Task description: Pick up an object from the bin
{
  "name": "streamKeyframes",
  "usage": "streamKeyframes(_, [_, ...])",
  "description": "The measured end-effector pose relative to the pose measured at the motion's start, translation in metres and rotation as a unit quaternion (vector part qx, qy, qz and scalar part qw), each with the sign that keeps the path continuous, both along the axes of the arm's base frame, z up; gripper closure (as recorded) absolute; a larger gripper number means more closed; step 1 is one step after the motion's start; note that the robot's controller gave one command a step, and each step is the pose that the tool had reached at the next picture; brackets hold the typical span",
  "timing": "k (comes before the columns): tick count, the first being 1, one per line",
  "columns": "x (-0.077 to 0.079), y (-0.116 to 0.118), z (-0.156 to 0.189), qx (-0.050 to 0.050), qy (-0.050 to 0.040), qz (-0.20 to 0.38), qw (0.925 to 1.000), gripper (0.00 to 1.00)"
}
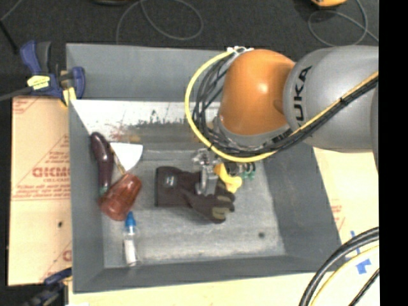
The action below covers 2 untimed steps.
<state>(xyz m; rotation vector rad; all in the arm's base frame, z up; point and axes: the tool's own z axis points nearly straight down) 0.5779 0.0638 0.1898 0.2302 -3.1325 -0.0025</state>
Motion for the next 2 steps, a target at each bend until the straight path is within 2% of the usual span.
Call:
streamKeyframes(1, [0.0, 0.0, 0.0, 0.0, 0.0002, 0.0, 1.0, 1.0])
streamKeyframes(2, [0.007, -0.012, 0.114, 0.0, -0.002, 0.01, 0.9999, 1.0])
